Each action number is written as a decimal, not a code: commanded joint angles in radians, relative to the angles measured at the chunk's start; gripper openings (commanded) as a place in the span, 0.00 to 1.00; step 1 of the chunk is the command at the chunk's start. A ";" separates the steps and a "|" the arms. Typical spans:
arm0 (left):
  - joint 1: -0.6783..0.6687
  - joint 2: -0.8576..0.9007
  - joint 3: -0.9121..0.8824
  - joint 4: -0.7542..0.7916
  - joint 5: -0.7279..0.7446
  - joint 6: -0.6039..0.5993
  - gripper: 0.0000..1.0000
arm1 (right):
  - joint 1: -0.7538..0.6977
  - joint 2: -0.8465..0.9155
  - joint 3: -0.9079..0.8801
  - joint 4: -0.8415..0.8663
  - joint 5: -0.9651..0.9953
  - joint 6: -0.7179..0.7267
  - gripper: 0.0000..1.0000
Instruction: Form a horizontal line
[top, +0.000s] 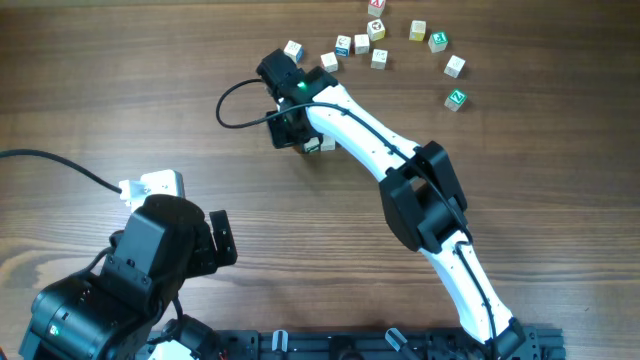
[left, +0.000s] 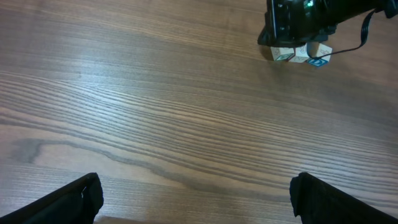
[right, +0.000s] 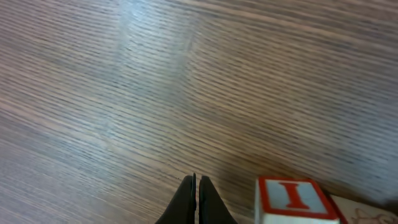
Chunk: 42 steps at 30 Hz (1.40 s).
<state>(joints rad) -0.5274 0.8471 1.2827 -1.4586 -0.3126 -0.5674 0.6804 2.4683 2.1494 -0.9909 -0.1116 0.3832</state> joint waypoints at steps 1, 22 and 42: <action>0.006 -0.002 -0.004 0.002 0.005 -0.017 1.00 | -0.005 -0.039 0.017 -0.039 0.099 0.029 0.05; 0.006 -0.002 -0.004 0.002 0.005 -0.017 1.00 | -0.013 -0.038 0.017 -0.063 0.175 0.144 0.05; 0.006 -0.002 -0.004 0.002 0.005 -0.017 1.00 | -0.105 -0.217 0.052 -0.133 0.248 0.275 0.05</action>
<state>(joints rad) -0.5274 0.8471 1.2827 -1.4586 -0.3126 -0.5674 0.6334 2.3047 2.1746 -1.0790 0.0502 0.5617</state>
